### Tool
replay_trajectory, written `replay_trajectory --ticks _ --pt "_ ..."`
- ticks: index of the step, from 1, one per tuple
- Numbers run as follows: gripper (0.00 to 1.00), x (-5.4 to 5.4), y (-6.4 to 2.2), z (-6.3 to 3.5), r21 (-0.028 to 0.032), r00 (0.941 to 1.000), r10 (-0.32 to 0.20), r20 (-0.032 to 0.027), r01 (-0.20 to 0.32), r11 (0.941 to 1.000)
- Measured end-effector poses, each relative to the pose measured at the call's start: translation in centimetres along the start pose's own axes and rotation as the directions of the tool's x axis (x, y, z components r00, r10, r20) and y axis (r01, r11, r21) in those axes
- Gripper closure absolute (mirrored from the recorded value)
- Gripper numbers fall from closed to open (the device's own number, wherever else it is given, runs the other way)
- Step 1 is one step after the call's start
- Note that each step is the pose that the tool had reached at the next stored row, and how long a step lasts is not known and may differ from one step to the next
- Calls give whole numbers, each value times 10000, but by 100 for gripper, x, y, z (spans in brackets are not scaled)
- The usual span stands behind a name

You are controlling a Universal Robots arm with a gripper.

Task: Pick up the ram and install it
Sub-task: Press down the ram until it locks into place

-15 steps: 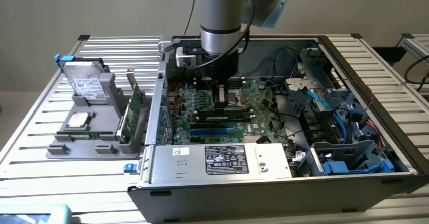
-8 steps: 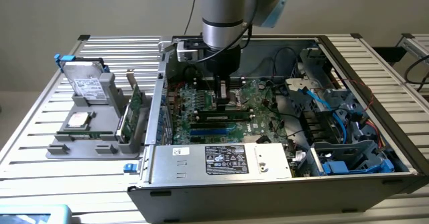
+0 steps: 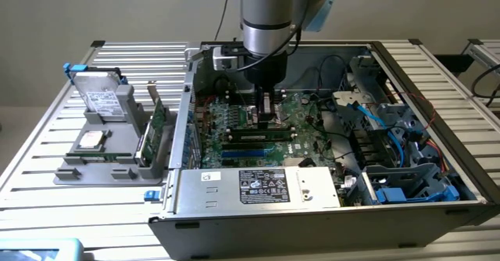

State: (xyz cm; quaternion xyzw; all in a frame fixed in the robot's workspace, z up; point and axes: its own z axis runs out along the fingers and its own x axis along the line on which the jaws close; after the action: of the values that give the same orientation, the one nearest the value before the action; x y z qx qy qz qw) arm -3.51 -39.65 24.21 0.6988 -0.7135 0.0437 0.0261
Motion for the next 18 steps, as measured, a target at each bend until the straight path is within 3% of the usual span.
replay_trajectory --ticks 9,13,18 --pt "89 4 -2 0 -25 10000 47 -3 -47 10000" --pt "89 4 -2 0 -79 9981 621 -19 -621 9980" --pt "89 4 -2 0 -148 9910 1338 -45 -1339 9909"
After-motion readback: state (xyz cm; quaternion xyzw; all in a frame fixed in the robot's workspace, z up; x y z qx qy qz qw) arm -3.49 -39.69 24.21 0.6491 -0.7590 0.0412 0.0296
